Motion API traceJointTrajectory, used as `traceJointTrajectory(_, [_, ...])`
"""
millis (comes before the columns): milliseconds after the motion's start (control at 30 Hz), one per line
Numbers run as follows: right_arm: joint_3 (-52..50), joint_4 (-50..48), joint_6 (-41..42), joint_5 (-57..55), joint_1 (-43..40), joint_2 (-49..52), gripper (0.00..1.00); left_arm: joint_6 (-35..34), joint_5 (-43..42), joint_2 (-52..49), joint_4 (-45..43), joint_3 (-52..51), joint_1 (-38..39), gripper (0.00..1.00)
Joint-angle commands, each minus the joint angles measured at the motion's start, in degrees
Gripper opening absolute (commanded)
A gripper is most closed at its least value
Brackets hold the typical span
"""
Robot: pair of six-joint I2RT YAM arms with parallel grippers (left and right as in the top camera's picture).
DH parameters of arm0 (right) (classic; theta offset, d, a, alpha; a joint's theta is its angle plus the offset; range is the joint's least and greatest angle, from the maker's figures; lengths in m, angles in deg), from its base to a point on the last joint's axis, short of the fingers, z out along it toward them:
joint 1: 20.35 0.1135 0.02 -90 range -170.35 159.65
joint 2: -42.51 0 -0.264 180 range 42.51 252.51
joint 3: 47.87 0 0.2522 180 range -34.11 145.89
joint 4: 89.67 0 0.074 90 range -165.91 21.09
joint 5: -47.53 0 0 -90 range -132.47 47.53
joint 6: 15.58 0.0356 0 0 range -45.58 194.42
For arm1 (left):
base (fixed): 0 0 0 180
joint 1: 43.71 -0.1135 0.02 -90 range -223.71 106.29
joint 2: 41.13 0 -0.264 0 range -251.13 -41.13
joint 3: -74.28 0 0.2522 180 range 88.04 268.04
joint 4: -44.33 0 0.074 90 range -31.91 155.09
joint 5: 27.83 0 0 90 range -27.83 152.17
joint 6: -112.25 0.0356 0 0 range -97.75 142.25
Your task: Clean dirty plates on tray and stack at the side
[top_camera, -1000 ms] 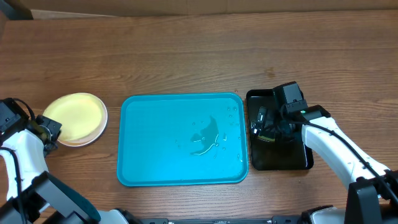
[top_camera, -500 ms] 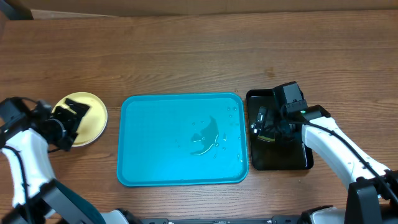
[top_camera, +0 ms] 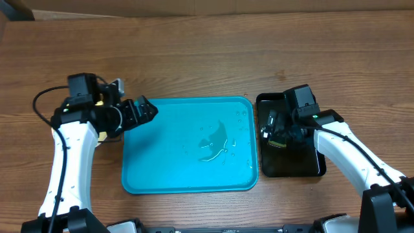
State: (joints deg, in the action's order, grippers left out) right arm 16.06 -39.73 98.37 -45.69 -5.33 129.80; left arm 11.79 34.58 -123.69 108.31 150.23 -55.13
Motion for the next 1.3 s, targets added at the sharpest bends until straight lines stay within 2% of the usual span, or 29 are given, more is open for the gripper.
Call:
traceJointTrajectory(0, [0.0, -3.7, 0.0, -0.6, -0.1, -0.2, 1.0, 1.4, 1.0, -0.3, 0.1, 0.9, 1.5, 1.0])
traceJointTrajectory(300, [0.0, -1.2, -0.1, 2.0, -0.1, -0.2, 1.0, 1.4, 1.0, -0.3, 0.1, 0.9, 1.4, 1.0])
traceJointTrajectory(433, [-1.1, -1.7, 2.4, 0.9, 0.2, -0.2, 0.88, 1.4, 1.0, -0.3, 0.1, 0.9, 1.4, 1.0])
traceJointTrajectory(733, [-10.1, -15.6, 4.6, -0.2, 0.2, 1.2, 0.83, 1.4, 1.0, -0.3, 0.1, 0.9, 1.4, 1.0])
traceJointTrajectory(867, [-12.3, -21.2, 4.7, -0.4, 0.2, 3.4, 0.72, 1.4, 1.1, -0.3, 0.1, 0.9, 1.4, 1.0])
traceJointTrajectory(933, [-12.3, -21.9, 4.8, -1.5, 0.2, 4.4, 0.59, 1.4, 1.1, -0.3, 0.1, 0.9, 1.4, 1.0])
traceJointTrajectory(967, [-12.3, -22.2, 4.8, -2.1, 0.2, 5.0, 0.45, 1.4, 1.1, -0.3, 0.1, 0.9, 1.4, 1.0])
traceJointTrajectory(1033, [-12.3, -22.4, 4.8, -2.7, 0.2, 6.0, 0.04, 1.4, 1.1, -0.3, 0.1, 0.9, 1.4, 1.0])
traceJointTrajectory(1167, [-12.3, -22.4, 4.8, -2.8, 0.2, 6.7, 0.05, 1.4, 1.1, -0.3, 0.1, 0.9, 1.4, 1.0])
traceJointTrajectory(1200, [-12.3, -22.4, 4.8, -2.8, 0.2, 6.7, 0.45, 1.5, 1.1, -0.3, 0.1, 0.9, 1.4, 1.0])
traceJointTrajectory(1233, [-12.3, -22.4, 4.8, -2.8, 0.2, 6.7, 0.7, 1.4, 1.1, -0.3, 0.1, 0.9, 1.4, 1.0])
traceJointTrajectory(1267, [-12.3, -22.4, 4.8, -2.8, 0.2, 6.7, 0.9, 1.4, 1.0, -0.3, 0.1, 0.9, 1.4, 1.0])
